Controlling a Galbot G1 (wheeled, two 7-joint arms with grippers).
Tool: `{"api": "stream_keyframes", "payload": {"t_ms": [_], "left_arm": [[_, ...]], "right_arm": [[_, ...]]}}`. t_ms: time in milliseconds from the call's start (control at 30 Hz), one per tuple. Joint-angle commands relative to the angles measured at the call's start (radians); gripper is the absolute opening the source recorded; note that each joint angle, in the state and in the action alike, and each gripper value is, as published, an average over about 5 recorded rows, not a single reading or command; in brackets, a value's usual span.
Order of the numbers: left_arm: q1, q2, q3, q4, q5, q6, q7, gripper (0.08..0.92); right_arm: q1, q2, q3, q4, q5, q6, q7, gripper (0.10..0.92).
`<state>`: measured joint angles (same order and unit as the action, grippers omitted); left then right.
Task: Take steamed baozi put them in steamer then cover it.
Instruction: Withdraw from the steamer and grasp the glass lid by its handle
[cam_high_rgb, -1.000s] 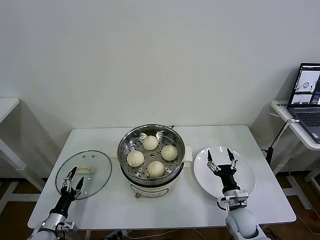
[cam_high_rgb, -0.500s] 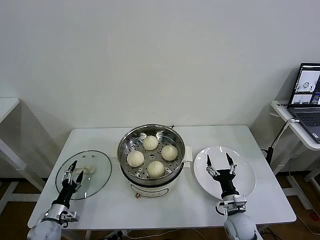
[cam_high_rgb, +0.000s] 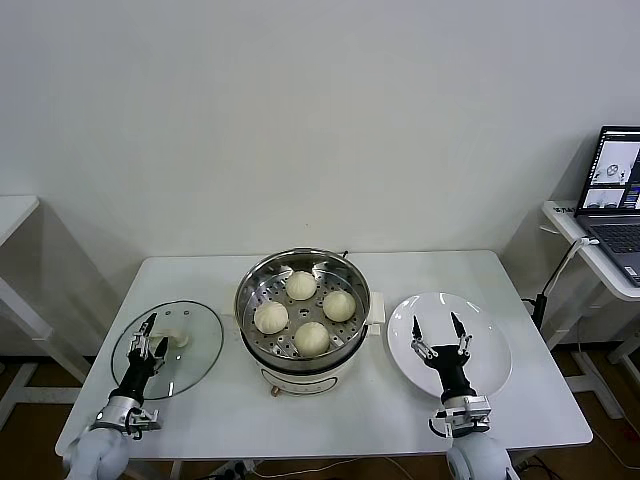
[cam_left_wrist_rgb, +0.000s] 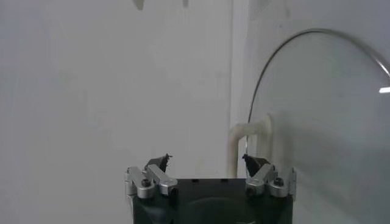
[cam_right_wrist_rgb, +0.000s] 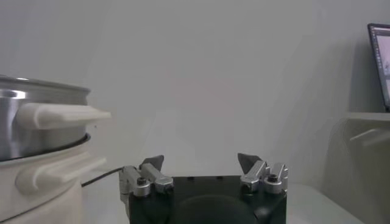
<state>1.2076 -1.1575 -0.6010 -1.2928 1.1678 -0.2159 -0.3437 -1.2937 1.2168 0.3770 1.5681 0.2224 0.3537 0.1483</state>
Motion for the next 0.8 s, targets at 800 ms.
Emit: {"api": "stream_keyframes", "payload": {"t_ms": [800], "left_arm": [[-0.073,-0.001,0.029,0.070,0.005,0.035,0.031,0.588]], "right_arm": [[-0.005,0.009,0.000,-0.012,-0.036,0.019,-0.004,0.823]]}}
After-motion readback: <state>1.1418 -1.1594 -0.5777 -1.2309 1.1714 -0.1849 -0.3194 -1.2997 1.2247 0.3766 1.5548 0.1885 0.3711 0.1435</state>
